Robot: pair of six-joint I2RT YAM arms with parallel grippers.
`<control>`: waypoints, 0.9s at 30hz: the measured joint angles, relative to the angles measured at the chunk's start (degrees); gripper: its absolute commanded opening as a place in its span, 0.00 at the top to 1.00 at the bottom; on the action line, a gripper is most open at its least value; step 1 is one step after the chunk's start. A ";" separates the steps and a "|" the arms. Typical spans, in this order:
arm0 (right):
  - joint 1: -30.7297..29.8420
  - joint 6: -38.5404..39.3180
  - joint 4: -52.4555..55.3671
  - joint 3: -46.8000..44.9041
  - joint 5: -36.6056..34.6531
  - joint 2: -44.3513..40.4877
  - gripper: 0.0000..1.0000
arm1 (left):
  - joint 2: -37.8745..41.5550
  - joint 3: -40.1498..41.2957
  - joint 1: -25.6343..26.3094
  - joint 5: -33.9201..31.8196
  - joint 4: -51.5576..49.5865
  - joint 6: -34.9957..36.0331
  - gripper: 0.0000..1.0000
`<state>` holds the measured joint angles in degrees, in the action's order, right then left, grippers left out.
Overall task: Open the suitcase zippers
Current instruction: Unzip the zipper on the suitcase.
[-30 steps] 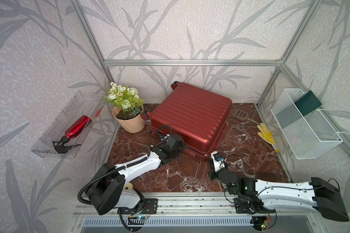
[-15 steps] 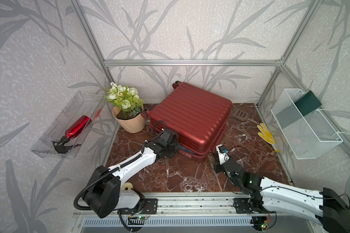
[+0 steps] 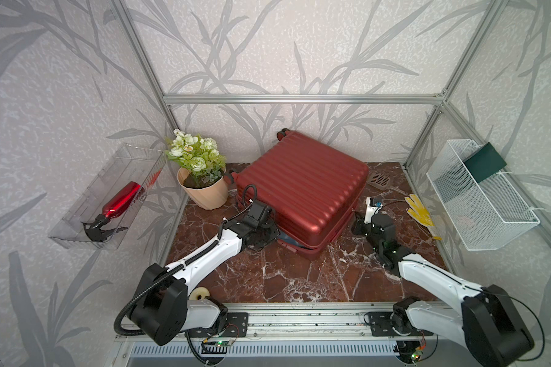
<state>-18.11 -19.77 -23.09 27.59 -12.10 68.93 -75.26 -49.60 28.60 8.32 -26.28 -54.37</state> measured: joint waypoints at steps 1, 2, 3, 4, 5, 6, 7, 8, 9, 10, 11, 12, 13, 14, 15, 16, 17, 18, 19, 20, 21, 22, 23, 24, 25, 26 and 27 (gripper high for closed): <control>2.23 -0.37 -0.66 1.27 0.09 2.10 1.00 | 0.52 0.22 -0.59 -0.70 -0.44 0.87 1.00; 4.22 -0.59 -1.09 2.58 -0.24 4.09 1.00 | 0.87 0.26 -1.33 -1.31 -0.90 1.73 1.00; 5.42 -0.61 -1.22 3.41 -0.83 5.22 1.00 | 1.01 0.26 -1.99 -1.66 -1.18 2.43 1.00; 6.49 -0.61 -1.46 3.87 -1.36 5.97 1.00 | 1.03 0.11 -2.75 -2.03 -1.62 3.28 1.00; 6.86 -0.68 -1.44 3.78 -1.38 5.86 1.00 | 0.85 -0.31 -3.34 -2.40 -2.12 4.00 1.00; 6.82 -0.79 -1.11 3.52 -1.49 5.25 1.00 | 0.39 -0.85 -3.67 -2.67 -2.64 4.52 1.00; 6.43 -0.85 -0.68 2.82 -1.90 3.82 1.00 | -0.52 -1.90 -4.00 -2.78 -3.28 5.09 1.00; 5.73 -0.90 -0.07 1.70 -2.54 1.49 1.00 | -1.79 -3.34 -4.22 -3.13 -4.17 5.75 1.00; 4.66 -0.81 0.83 0.61 -3.28 -0.87 1.00 | -2.95 -4.70 -4.39 -3.58 -5.03 6.14 1.00; 2.67 -0.48 2.38 -0.98 -4.76 -4.28 1.00 | -4.46 -6.45 -4.85 -4.59 -6.45 6.78 1.00; 0.68 -0.07 4.28 -2.56 -6.60 -7.69 1.00 | -5.90 -7.98 -5.55 -5.73 -7.54 7.50 1.00; -1.33 0.20 6.16 -3.89 -8.31 -10.84 1.00 | -7.15 -9.29 -6.23 -6.67 -8.11 8.22 1.00; -4.07 0.35 8.87 -5.57 -10.56 -14.95 1.00 | -8.90 -11.08 -7.04 -7.41 -8.70 9.05 1.00; -6.82 0.48 11.52 -6.97 -12.35 -18.86 1.00 | -10.82 -13.05 -7.78 -8.13 -9.11 9.94 1.00; -8.98 0.35 13.92 -8.04 -13.68 -22.25 1.00 | -12.33 -14.60 -8.35 -8.74 -9.22 10.88 1.00; -11.63 -0.02 17.22 -9.01 -15.21 -26.16 1.00 | -14.25 -16.57 -9.09 -9.51 -9.60 12.11 1.00; -13.84 -0.61 20.35 -9.75 -16.39 -29.59 1.00 | -16.02 -18.51 -9.73 -9.84 -9.99 13.09 1.00; -15.47 -1.20 22.56 -10.19 -17.29 -31.98 1.00 | -17.99 -20.74 -10.14 -10.03 -10.56 14.08 1.00; -17.57 -2.08 25.27 -10.56 -18.29 -34.69 1.00 | -20.41 -23.61 -10.49 -10.32 -11.52 15.15 1.00; -19.74 -2.91 27.56 -10.78 -19.30 -36.59 1.00 | -22.91 -26.82 -10.80 -10.43 -12.76 16.00 0.94; -21.64 -3.39 29.11 -10.84 -20.06 -37.42 1.00 | -24.94 -29.55 -11.04 -10.51 -13.79 16.68 0.87; -23.91 -4.13 30.36 -10.84 -20.90 -37.94 1.00 | -27.15 -32.68 -11.23 -10.86 -14.80 17.44 0.76; -26.45 -4.70 31.17 -10.78 -21.68 -37.73 1.00 | -28.50 -34.75 -11.37 -11.61 -15.28 17.70 0.66; -28.37 -5.16 31.52 -10.67 -22.36 -37.16 1.00 | -29.11 -35.76 -11.47 -12.28 -15.32 17.90 0.59; -30.53 -5.66 31.71 -10.47 -23.06 -36.13 1.00 | -29.11 -36.06 -11.54 -13.44 -15.32 18.36 0.52; -32.28 -6.08 31.71 -10.12 -23.71 -34.99 1.00 | -28.59 -36.06 -11.52 -14.78 -15.78 18.45 0.46; -33.33 -6.49 31.63 -9.79 -24.13 -34.05 1.00 | -27.91 -36.02 -11.52 -16.04 -16.39 18.58 0.43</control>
<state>-51.44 -26.26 8.54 17.80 -36.23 34.87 -103.18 -85.62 17.08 -7.73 -42.68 -35.79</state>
